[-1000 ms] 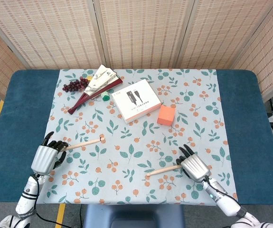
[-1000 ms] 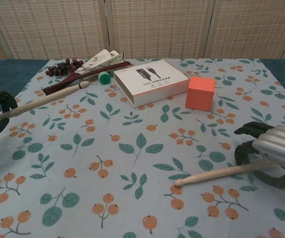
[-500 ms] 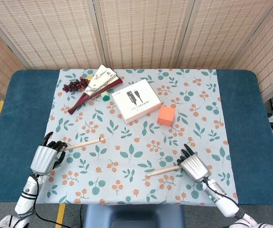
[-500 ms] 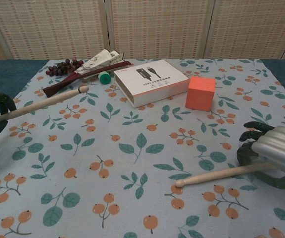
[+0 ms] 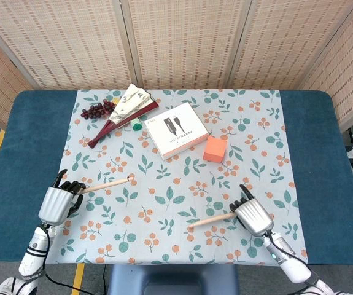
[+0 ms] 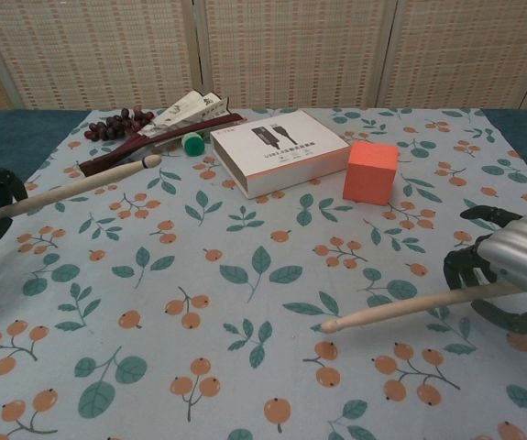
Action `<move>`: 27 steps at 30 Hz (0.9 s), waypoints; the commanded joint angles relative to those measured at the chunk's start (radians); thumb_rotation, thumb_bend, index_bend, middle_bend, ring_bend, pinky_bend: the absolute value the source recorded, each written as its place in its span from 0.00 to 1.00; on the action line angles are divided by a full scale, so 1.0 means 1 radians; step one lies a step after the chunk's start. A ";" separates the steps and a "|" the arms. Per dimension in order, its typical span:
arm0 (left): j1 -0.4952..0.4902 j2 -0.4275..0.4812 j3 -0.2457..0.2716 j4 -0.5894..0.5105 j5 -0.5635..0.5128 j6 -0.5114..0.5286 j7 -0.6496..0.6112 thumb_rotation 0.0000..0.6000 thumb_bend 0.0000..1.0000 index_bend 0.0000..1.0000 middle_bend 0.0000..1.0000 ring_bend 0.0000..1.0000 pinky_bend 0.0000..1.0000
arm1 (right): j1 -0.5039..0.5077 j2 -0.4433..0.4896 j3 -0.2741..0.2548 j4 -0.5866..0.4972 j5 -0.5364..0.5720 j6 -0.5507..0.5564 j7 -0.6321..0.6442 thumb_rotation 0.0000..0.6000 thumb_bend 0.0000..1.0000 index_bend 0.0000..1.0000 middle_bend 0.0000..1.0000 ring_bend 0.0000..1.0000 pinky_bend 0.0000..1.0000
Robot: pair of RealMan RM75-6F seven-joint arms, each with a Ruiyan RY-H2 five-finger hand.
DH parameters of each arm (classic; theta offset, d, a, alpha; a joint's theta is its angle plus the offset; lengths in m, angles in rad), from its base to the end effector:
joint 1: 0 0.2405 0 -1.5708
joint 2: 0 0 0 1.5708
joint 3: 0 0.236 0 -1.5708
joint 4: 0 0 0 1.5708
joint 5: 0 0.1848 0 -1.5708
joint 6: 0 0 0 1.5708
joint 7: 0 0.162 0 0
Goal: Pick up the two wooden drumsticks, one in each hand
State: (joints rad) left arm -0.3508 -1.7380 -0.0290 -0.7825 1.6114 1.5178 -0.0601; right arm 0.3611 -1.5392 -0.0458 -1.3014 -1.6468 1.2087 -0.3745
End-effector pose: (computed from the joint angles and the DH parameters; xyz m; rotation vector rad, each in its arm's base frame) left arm -0.2630 0.2726 0.0448 -1.6201 -0.5555 -1.0346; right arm -0.2283 -0.2359 0.0066 1.9888 -0.5643 0.7576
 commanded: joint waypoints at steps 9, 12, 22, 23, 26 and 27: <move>-0.017 0.083 -0.045 -0.267 -0.058 -0.061 0.041 1.00 0.60 0.86 0.87 0.54 0.16 | 0.014 0.030 0.035 -0.038 0.005 0.036 0.192 1.00 0.40 0.99 0.92 0.57 0.16; -0.031 0.110 -0.070 -0.398 -0.090 -0.098 0.110 1.00 0.61 0.86 0.87 0.54 0.17 | 0.039 0.025 0.057 -0.074 0.015 0.019 0.258 1.00 0.40 1.00 0.92 0.57 0.16; -0.072 0.155 -0.100 -0.705 -0.172 -0.204 0.309 1.00 0.61 0.86 0.87 0.55 0.18 | 0.137 -0.022 0.146 -0.175 0.017 -0.009 0.319 1.00 0.40 1.00 0.92 0.57 0.16; -0.074 0.151 -0.099 -0.716 -0.171 -0.205 0.326 1.00 0.60 0.86 0.87 0.55 0.18 | 0.147 -0.028 0.155 -0.180 0.024 -0.019 0.315 1.00 0.40 1.00 0.92 0.57 0.16; -0.081 0.137 -0.093 -0.747 -0.171 -0.211 0.373 1.00 0.60 0.86 0.87 0.55 0.18 | 0.178 -0.049 0.179 -0.182 0.051 -0.055 0.307 1.00 0.40 1.00 0.92 0.57 0.16; -0.082 0.133 -0.090 -0.754 -0.168 -0.211 0.383 1.00 0.60 0.86 0.87 0.55 0.18 | 0.186 -0.053 0.184 -0.182 0.061 -0.066 0.301 1.00 0.40 1.00 0.92 0.57 0.16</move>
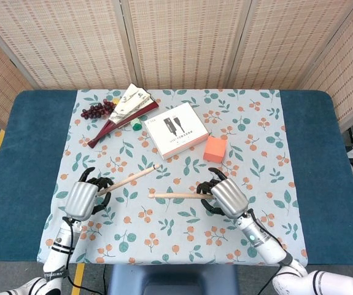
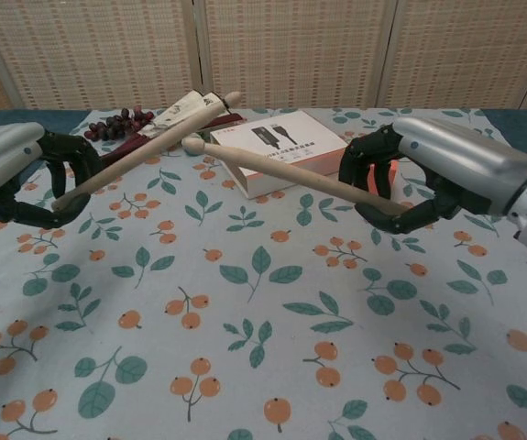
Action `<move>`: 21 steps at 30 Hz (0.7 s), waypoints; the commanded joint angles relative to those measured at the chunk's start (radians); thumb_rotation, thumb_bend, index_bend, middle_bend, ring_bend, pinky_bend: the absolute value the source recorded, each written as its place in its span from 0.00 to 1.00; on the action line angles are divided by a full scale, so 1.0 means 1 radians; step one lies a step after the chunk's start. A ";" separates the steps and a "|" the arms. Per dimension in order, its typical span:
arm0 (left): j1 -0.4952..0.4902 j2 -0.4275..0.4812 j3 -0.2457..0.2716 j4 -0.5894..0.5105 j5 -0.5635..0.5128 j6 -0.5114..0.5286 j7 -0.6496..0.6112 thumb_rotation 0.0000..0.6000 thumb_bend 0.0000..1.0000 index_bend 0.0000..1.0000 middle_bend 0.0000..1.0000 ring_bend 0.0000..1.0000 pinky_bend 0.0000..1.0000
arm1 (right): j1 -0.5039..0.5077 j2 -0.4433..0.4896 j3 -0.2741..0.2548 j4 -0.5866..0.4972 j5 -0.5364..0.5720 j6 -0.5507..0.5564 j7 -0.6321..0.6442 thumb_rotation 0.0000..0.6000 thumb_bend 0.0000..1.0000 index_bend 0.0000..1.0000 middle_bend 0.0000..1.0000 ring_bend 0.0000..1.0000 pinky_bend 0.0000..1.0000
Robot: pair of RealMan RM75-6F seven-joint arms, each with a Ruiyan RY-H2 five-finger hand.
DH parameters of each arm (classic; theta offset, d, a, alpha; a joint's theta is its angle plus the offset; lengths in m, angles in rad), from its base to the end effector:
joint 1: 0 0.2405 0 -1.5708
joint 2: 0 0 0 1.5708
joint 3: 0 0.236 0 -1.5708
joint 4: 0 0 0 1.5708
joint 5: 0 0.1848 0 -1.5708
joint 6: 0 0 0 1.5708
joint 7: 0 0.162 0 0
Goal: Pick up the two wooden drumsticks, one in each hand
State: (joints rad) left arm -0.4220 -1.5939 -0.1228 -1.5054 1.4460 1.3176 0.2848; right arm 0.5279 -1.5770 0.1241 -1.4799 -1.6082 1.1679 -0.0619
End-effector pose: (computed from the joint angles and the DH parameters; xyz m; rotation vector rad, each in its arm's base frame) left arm -0.1677 0.2746 0.0314 -1.6230 -0.8582 -1.1300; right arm -0.1274 -0.2809 0.0115 1.8790 -0.8943 1.2941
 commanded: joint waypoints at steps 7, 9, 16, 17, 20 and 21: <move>-0.013 -0.039 0.025 -0.061 0.011 -0.013 0.077 1.00 0.60 0.86 0.87 0.55 0.18 | 0.036 -0.041 0.034 0.005 0.071 -0.034 -0.031 1.00 0.40 1.00 0.92 0.57 0.16; -0.013 -0.039 0.032 -0.065 0.015 -0.014 0.081 1.00 0.60 0.86 0.87 0.55 0.18 | 0.035 -0.042 0.033 0.008 0.076 -0.031 -0.031 1.00 0.40 1.00 0.92 0.57 0.16; -0.011 -0.036 0.038 -0.068 0.026 -0.011 0.074 1.00 0.60 0.86 0.87 0.55 0.18 | 0.034 -0.028 0.022 0.011 0.096 -0.032 -0.030 1.00 0.40 1.00 0.92 0.57 0.16; -0.010 -0.035 0.040 -0.070 0.029 -0.009 0.070 1.00 0.60 0.86 0.87 0.55 0.18 | 0.034 -0.026 0.021 0.012 0.098 -0.034 -0.031 1.00 0.40 1.00 0.92 0.57 0.16; -0.010 -0.036 0.043 -0.069 0.048 0.001 0.069 1.00 0.60 0.86 0.87 0.55 0.18 | 0.034 -0.019 0.016 0.013 0.103 -0.037 -0.019 1.00 0.40 1.00 0.92 0.57 0.16; -0.012 -0.037 0.043 -0.068 0.050 0.000 0.069 1.00 0.60 0.86 0.87 0.55 0.18 | 0.034 -0.018 0.015 0.013 0.103 -0.037 -0.014 1.00 0.40 1.00 0.92 0.57 0.16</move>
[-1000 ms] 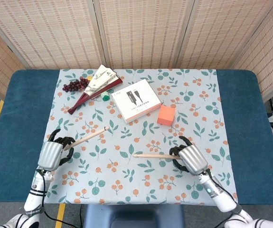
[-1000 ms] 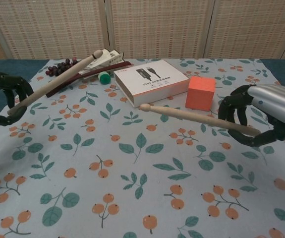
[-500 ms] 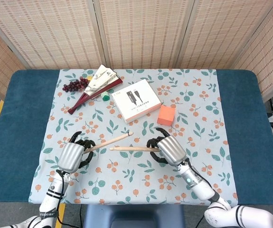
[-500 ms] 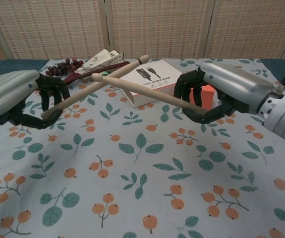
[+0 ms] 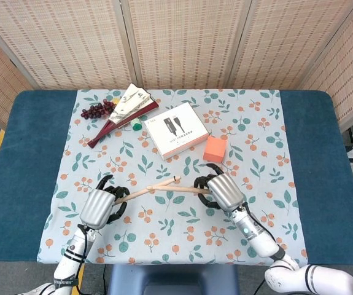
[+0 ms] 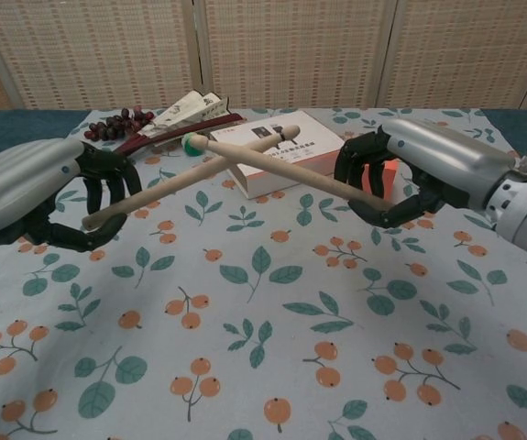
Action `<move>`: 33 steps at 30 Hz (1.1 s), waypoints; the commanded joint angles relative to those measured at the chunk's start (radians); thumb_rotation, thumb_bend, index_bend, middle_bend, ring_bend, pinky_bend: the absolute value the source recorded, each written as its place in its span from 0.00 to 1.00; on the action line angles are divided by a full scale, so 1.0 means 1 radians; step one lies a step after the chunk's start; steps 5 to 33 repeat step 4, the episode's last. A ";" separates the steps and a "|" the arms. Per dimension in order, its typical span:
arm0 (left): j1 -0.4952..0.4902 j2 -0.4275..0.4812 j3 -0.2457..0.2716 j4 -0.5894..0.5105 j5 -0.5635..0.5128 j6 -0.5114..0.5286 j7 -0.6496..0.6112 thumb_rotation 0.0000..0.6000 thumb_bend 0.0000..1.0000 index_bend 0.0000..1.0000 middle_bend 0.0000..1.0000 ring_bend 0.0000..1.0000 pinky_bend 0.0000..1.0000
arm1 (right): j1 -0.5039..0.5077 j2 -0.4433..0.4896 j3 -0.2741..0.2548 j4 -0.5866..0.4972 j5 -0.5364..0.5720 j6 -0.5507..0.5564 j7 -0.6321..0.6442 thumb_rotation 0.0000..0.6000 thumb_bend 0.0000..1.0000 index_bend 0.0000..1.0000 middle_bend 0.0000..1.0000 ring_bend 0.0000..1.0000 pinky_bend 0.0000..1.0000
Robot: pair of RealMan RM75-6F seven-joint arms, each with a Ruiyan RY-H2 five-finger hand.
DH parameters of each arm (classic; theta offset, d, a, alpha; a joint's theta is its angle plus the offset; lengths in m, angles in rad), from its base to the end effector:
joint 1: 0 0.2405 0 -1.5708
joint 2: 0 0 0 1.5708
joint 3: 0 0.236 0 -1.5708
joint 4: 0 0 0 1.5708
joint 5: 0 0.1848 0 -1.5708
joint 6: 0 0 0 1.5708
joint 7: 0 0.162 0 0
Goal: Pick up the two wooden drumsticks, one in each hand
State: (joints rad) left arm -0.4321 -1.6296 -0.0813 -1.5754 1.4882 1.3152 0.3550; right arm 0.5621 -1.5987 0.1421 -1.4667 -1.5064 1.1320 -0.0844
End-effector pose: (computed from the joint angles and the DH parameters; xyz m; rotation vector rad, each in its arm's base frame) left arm -0.1405 0.2564 0.0139 -1.7104 -0.8519 -1.1717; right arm -0.1283 -0.2941 0.0050 1.8444 -0.9531 1.2484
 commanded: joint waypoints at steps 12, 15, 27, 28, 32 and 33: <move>-0.006 -0.008 -0.006 0.018 -0.003 -0.007 -0.006 1.00 0.60 0.86 0.87 0.55 0.18 | 0.000 0.006 -0.011 0.010 -0.001 0.004 0.014 1.00 0.40 1.00 0.92 0.57 0.16; -0.006 -0.008 -0.006 0.018 -0.003 -0.007 -0.006 1.00 0.60 0.86 0.87 0.55 0.18 | 0.000 0.006 -0.011 0.010 -0.001 0.004 0.014 1.00 0.40 1.00 0.92 0.57 0.16; -0.006 -0.008 -0.006 0.018 -0.003 -0.007 -0.006 1.00 0.60 0.86 0.87 0.55 0.18 | 0.000 0.006 -0.011 0.010 -0.001 0.004 0.014 1.00 0.40 1.00 0.92 0.57 0.16; -0.006 -0.008 -0.006 0.018 -0.003 -0.007 -0.006 1.00 0.60 0.86 0.87 0.55 0.18 | 0.000 0.006 -0.011 0.010 -0.001 0.004 0.014 1.00 0.40 1.00 0.92 0.57 0.16; -0.006 -0.008 -0.006 0.018 -0.003 -0.007 -0.006 1.00 0.60 0.86 0.87 0.55 0.18 | 0.000 0.006 -0.011 0.010 -0.001 0.004 0.014 1.00 0.40 1.00 0.92 0.57 0.16; -0.006 -0.008 -0.006 0.018 -0.003 -0.007 -0.006 1.00 0.60 0.86 0.87 0.55 0.18 | 0.000 0.006 -0.011 0.010 -0.001 0.004 0.014 1.00 0.40 1.00 0.92 0.57 0.16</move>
